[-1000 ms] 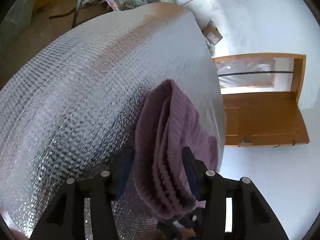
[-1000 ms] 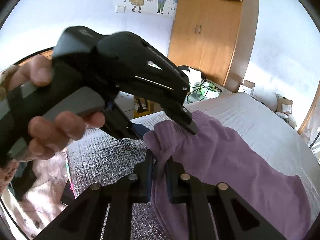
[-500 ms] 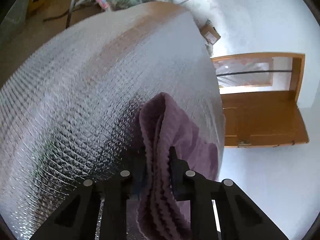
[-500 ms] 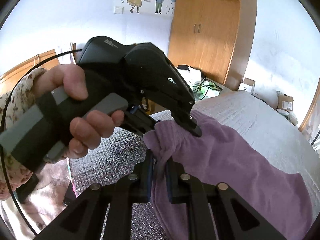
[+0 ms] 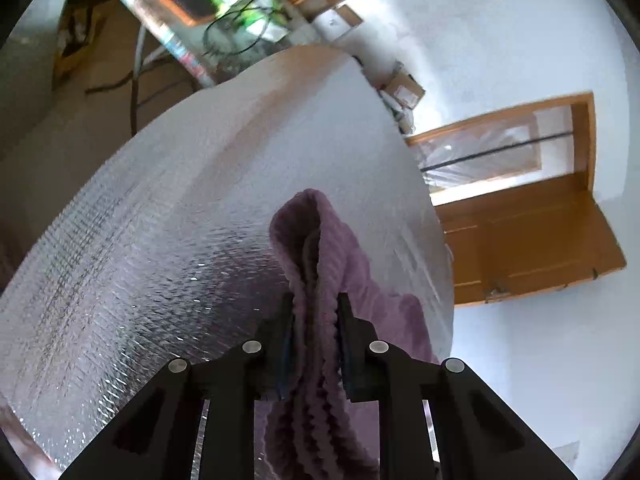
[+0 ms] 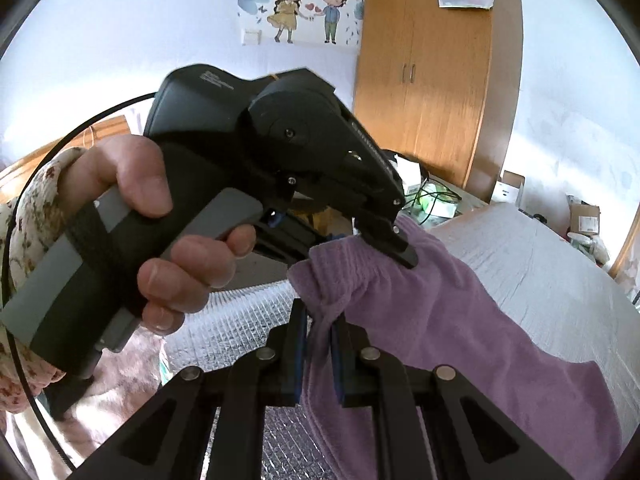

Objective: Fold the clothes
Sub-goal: 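Lift the ribbed hem with the left gripper while the right gripper pinches beside it, then carry the hem with the left gripper across the sweater body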

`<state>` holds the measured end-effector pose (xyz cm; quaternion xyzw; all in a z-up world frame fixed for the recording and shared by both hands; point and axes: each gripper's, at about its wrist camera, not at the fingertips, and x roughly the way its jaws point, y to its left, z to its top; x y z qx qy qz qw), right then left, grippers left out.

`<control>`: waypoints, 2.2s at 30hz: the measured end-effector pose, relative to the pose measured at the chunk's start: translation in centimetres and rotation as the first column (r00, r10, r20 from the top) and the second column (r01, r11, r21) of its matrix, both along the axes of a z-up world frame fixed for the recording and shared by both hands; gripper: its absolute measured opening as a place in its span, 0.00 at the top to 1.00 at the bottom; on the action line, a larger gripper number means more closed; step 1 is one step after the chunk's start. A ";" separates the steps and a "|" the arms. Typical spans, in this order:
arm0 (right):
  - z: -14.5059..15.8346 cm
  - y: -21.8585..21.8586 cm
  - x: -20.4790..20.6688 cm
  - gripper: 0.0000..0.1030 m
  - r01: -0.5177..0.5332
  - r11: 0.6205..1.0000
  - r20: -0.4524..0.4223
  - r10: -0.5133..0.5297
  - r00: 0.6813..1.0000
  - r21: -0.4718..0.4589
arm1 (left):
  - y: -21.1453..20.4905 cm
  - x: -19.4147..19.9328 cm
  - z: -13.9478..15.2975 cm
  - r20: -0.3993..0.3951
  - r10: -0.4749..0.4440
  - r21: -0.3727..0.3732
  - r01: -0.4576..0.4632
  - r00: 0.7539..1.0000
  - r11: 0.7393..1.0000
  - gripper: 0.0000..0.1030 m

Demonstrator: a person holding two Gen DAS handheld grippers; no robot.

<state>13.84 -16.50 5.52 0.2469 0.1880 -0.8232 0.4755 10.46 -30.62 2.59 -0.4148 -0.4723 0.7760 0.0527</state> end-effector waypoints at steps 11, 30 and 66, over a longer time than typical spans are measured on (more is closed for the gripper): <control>3.1 4.6 -1.7 0.89 0.034 0.994 -0.006 -0.035 0.999 -0.105 | 5.2 -2.0 4.5 -0.093 -0.064 -0.055 0.059 0.994 0.997 0.81; 5.7 13.3 -2.4 0.89 0.156 0.966 0.011 -0.157 0.988 -0.206 | 14.4 -5.0 8.6 -0.138 -0.250 -0.121 0.234 0.958 0.965 0.81; 2.6 23.8 -1.8 0.89 0.375 0.909 0.157 -0.350 0.924 -0.183 | 25.8 -10.6 4.4 -0.001 -0.445 -0.085 0.444 0.895 0.892 0.81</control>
